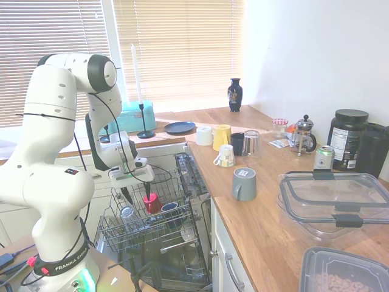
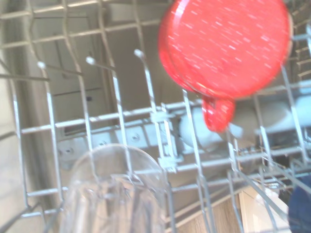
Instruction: Move the red mug from the dishwasher to the counter
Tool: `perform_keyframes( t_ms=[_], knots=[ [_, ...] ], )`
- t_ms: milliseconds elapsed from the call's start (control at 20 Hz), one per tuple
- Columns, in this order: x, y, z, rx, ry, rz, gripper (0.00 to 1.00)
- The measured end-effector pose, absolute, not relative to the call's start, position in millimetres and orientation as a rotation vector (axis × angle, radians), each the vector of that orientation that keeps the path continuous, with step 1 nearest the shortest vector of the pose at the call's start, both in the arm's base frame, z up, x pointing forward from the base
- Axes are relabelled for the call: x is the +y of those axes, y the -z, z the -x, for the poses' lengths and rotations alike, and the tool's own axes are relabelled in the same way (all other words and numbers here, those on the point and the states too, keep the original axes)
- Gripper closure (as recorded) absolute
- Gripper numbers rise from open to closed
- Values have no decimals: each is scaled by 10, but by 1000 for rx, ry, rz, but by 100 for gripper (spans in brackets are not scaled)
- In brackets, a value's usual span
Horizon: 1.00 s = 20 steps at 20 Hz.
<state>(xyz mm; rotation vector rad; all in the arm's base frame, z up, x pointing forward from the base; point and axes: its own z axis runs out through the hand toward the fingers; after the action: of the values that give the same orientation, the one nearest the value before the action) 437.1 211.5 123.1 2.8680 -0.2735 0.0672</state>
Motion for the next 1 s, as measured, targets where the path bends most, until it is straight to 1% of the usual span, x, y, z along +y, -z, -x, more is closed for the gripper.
perform_keyframes(
  t_ms=[250, 650, 1000],
  knots=[
    [2244, -1056, -4353, -239, -49, -2862, 0],
    [2363, -974, -4632, -251, -110, -2863, 0],
    [2303, -796, -4755, -273, -112, -2860, 0]
  ],
)
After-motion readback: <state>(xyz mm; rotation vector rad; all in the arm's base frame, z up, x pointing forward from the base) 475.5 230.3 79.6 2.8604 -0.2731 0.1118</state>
